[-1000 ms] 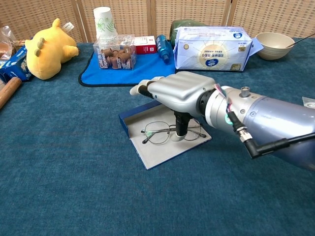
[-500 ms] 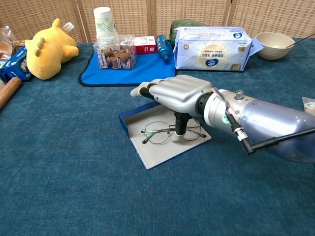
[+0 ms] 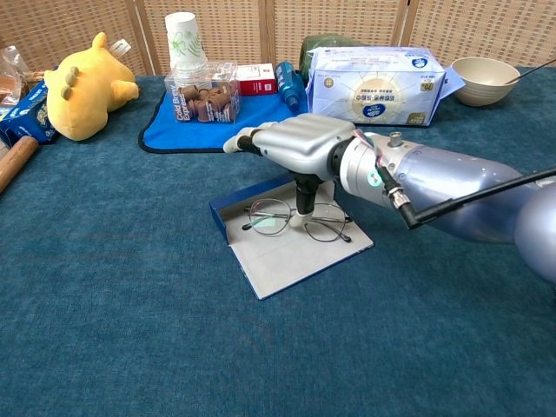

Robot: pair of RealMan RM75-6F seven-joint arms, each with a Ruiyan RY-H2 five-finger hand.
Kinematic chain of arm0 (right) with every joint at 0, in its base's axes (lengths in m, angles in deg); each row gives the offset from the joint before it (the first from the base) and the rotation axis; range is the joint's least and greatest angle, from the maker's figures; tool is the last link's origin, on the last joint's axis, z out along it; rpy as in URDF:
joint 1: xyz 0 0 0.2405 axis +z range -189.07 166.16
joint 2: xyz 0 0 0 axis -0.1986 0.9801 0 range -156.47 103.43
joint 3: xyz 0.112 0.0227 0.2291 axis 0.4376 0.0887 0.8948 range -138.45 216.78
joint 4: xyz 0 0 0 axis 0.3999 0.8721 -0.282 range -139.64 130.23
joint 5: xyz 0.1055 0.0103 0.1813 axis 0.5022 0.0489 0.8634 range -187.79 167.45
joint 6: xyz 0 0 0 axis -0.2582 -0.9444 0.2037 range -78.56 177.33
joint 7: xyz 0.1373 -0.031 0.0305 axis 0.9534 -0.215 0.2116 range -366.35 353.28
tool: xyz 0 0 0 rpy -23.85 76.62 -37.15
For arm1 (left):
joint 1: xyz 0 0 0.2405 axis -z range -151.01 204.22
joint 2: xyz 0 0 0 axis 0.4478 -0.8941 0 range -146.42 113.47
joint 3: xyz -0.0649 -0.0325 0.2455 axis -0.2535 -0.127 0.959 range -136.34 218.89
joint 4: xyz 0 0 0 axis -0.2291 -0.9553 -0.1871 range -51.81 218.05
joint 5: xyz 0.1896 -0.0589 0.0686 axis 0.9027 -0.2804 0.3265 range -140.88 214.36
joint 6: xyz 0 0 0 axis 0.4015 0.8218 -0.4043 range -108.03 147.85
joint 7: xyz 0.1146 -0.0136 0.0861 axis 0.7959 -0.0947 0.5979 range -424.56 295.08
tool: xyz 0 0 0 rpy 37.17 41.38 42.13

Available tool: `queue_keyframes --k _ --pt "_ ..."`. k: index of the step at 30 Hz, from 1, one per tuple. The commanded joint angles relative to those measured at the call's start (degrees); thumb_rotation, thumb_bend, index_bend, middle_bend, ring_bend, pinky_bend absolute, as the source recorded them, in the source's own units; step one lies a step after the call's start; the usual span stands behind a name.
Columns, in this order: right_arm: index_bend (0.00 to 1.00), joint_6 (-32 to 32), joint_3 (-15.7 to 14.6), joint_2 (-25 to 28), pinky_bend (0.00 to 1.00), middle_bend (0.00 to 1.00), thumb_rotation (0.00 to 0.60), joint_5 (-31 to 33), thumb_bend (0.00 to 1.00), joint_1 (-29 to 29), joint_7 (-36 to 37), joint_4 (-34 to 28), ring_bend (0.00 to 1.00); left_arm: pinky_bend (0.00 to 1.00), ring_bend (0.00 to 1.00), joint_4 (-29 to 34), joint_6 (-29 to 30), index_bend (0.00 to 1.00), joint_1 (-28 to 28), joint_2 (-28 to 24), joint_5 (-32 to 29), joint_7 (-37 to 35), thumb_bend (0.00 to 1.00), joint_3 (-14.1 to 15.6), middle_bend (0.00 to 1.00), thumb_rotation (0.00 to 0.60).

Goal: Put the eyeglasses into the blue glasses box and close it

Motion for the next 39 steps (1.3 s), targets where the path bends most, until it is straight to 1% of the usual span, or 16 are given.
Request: queue_keyframes --k 1,15,22,27,34,39 --pt "0.0 0.5 0.38 -0.03 0.12 0.0 0.6 0.26 0.13 0.41 -0.2 0.53 0.0 0.0 0.0 -0.23 -0.16 0.04 0.06 0.12 -0.2 -0.13 0.29 -0.08 0.1 0.6" --pt "0.0 3.36 1.81 -0.22 0.12 0.0 0.6 1.27 0.13 3.04 -1.03 3.36 0.0 0.0 0.0 -0.31 0.04 0.04 -0.23 0.16 -0.47 0.06 0.29 -0.18 0.1 0.6" --pt "0.0 4.01 2.23 0.07 0.12 0.0 0.6 1.93 0.13 3.97 -1.36 3.61 0.0 0.0 0.0 -0.43 0.3 0.03 -0.46 0.31 -0.57 0.06 0.29 -0.22 0.1 0.6" --pt "0.0 2.88 1.91 1.04 0.12 0.0 0.6 2.27 0.13 3.8 -2.39 1.69 0.0 0.0 0.0 -0.46 0.2 0.02 -0.23 0.53 -0.36 0.0 0.29 -0.46 0.1 0.6" --pt "0.0 -0.64 0.48 3.17 0.12 0.0 0.6 2.88 0.13 1.73 -3.85 -3.47 0.0 0.0 0.0 -0.32 -0.53 0.02 0.39 0.78 -0.08 0.15 0.29 -0.64 0.1 0.6" --pt "0.0 -1.13 -0.88 3.32 0.12 0.0 0.6 3.21 0.13 0.38 -3.27 -3.1 0.0 0.0 0.0 -0.22 -0.76 0.02 0.48 0.83 -0.07 0.33 0.29 -0.58 0.1 0.6"
